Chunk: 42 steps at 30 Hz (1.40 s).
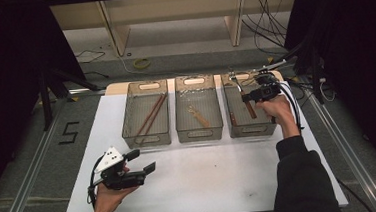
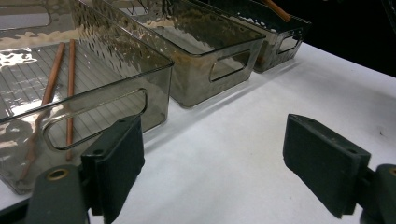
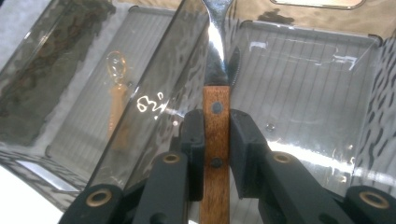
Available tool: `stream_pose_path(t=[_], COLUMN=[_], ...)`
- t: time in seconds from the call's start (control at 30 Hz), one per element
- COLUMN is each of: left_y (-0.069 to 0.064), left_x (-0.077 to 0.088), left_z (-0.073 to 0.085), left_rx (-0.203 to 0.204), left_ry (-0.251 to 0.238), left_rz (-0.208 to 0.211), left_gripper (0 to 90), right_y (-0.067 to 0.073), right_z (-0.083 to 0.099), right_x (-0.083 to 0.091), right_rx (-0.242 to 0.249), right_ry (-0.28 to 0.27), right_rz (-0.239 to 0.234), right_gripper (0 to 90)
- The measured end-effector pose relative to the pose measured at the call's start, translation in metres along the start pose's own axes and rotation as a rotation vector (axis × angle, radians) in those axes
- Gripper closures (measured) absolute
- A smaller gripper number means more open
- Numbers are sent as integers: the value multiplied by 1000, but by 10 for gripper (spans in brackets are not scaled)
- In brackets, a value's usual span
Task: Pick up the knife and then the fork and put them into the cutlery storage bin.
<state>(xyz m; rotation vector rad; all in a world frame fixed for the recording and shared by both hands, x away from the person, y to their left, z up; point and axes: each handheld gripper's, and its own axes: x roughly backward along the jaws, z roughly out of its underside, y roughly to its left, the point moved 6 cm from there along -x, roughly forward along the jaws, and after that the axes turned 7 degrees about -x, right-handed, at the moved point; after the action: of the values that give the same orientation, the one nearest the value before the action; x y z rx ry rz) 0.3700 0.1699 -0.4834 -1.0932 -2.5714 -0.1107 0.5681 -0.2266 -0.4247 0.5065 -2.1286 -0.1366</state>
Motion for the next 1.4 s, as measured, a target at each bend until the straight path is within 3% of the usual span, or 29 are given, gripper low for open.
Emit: stream_pose_path(t=[0.57,1.4], left_y=[0,0], left_x=[0,0], left_z=[0,0], left_rx=[0,-1], left_ry=[2,2], left_rz=[0,0], left_gripper=[200,201], right_y=[-12,-13], right_z=[12,21], right_x=[-16,-31], right_rx=[-27,-39], right_ry=[25,60], right_rz=[39,63], right_gripper=[779,777])
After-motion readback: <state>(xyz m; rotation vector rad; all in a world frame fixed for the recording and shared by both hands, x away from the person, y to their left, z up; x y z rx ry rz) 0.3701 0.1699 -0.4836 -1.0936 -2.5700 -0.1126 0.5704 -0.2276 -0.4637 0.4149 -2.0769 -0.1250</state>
